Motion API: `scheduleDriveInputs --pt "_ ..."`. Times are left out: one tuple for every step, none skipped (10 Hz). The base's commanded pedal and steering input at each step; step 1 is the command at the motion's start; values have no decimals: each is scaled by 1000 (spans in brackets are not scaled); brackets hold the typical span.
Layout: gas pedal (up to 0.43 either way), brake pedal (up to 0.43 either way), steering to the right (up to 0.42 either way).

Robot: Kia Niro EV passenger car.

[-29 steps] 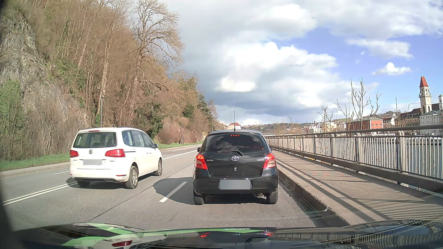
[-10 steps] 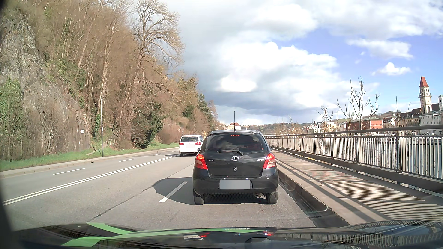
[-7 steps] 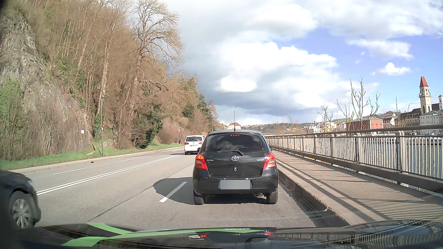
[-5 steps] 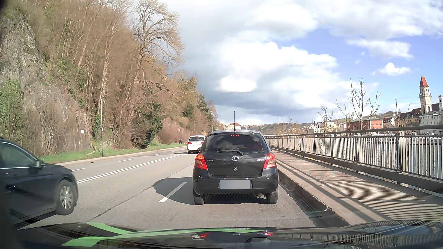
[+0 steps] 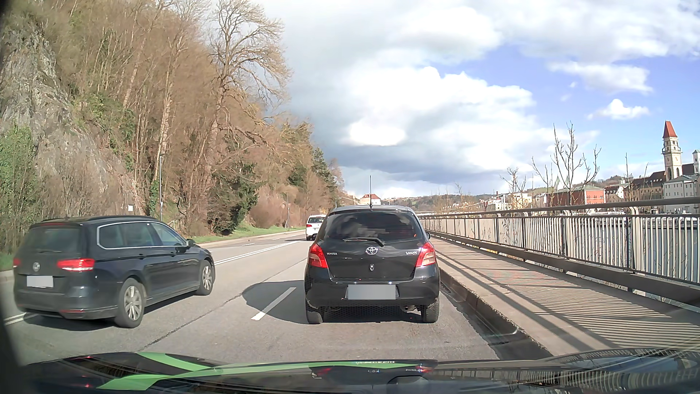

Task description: Follow the waypoints while adhering to traffic rules and regulations

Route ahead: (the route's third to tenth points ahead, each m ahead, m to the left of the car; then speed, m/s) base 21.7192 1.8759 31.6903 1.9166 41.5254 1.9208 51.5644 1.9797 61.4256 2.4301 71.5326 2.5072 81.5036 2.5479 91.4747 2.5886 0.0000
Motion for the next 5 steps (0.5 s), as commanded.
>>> scheduleDriveInputs --pt "0 378 -4" --pt "0 378 -3" --pt "0 378 -3" --pt "0 378 -4" --pt "0 378 -3"
